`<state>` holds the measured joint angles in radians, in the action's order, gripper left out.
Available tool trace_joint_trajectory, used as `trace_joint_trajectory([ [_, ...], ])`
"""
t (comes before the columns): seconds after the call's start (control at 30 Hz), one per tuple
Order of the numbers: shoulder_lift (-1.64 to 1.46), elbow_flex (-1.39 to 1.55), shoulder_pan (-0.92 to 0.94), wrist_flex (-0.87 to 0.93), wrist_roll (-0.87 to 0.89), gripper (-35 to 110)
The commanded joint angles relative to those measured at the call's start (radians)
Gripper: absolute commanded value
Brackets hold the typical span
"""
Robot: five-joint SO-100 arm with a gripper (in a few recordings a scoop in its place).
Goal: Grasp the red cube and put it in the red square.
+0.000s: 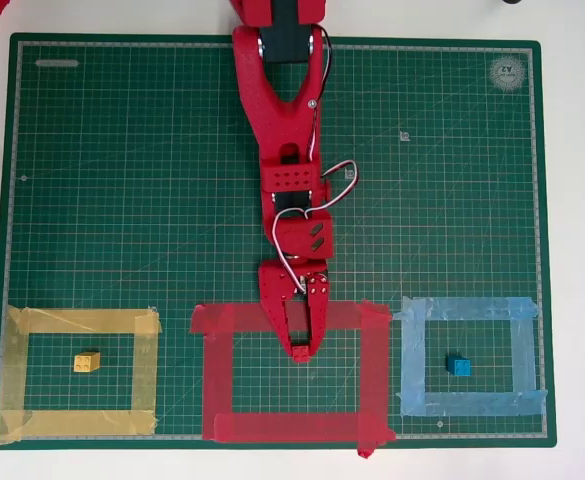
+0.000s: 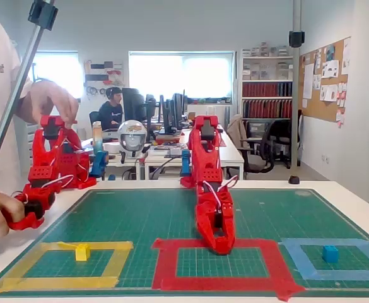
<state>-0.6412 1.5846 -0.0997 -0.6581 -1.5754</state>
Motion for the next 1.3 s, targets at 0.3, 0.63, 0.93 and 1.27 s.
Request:
trace_joint_trajectory([
  [0.3, -0.021, -0.041, 0.012, -0.041, -0.026, 8],
  [0.63, -0.031, -0.028, 0.012, -0.041, -0.029, 13],
  [0.93, -0.086, 0.020, 0.012, -0.037, -0.029, 14],
  [1.27, -0.611, 0.273, 0.023, 0.423, 0.002, 15],
])
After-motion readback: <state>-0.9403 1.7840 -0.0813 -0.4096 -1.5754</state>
